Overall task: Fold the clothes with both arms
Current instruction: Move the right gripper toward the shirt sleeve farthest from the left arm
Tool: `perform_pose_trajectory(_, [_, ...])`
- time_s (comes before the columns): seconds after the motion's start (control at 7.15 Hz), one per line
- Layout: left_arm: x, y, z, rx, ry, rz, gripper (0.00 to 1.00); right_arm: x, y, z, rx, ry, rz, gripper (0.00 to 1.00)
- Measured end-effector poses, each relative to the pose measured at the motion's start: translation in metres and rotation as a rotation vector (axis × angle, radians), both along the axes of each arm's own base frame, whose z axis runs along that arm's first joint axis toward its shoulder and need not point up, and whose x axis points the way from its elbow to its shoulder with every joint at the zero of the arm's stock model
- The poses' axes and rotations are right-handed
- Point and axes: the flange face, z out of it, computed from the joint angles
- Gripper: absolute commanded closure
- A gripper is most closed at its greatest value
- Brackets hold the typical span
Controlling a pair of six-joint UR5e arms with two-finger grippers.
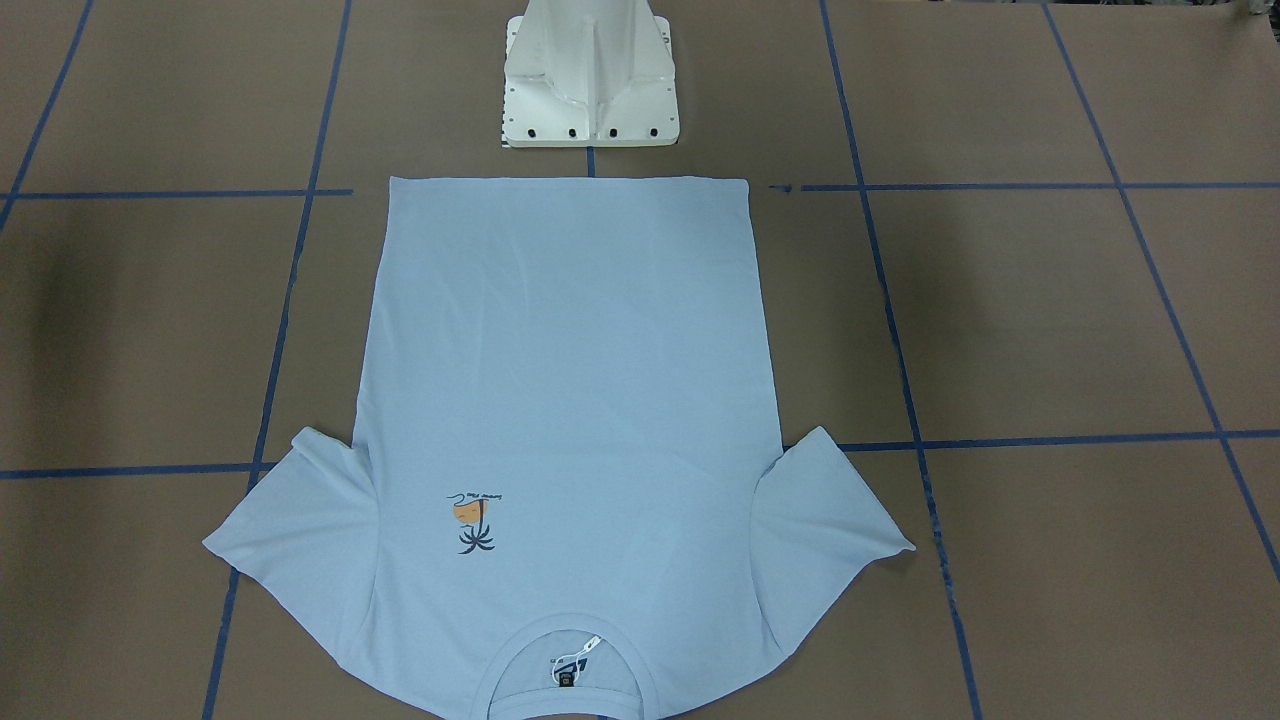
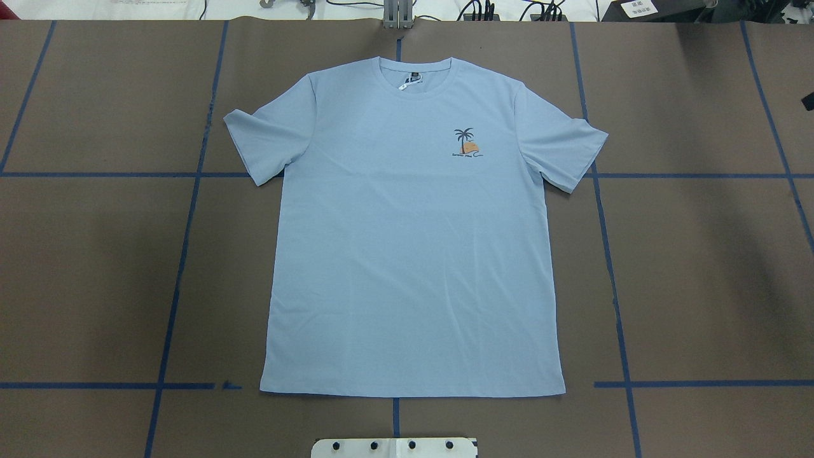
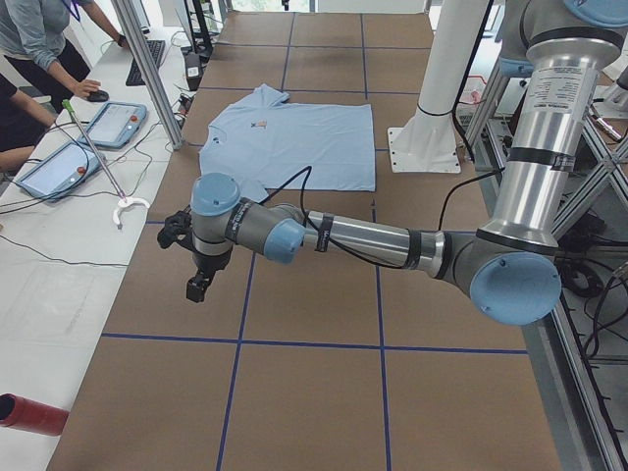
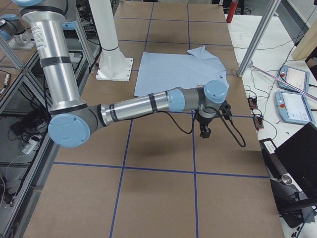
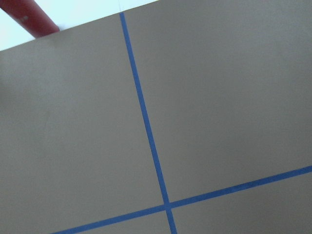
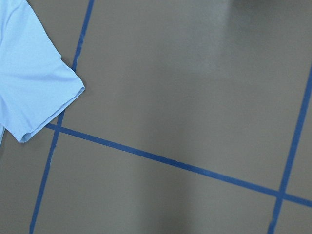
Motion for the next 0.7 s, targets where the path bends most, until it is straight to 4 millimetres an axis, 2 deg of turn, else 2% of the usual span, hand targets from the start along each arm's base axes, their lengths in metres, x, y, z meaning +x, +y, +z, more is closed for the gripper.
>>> perform_pose_trajectory(0.28, [0.017, -0.003, -0.004, 0.045, -0.001, 0.027, 0.0, -0.073, -0.032, 0.01, 0.059, -0.029, 0.048, 0.0])
perform_pose_trajectory(0.42, [0.024, -0.005, -0.007, 0.079, 0.002, 0.039, 0.0, -0.116, -0.041, 0.018, 0.087, -0.033, 0.112, 0.0])
perform_pose_trajectory(0.56, [0.033, -0.005, -0.01, 0.118, 0.007, 0.053, 0.0, -0.159, -0.041, 0.023, 0.122, -0.03, 0.16, 0.0])
perform_pose_trajectory(0.7, [0.039, -0.004, -0.009, 0.138, 0.012, 0.062, 0.0, -0.202, -0.039, 0.019, 0.142, -0.022, 0.193, 0.0])
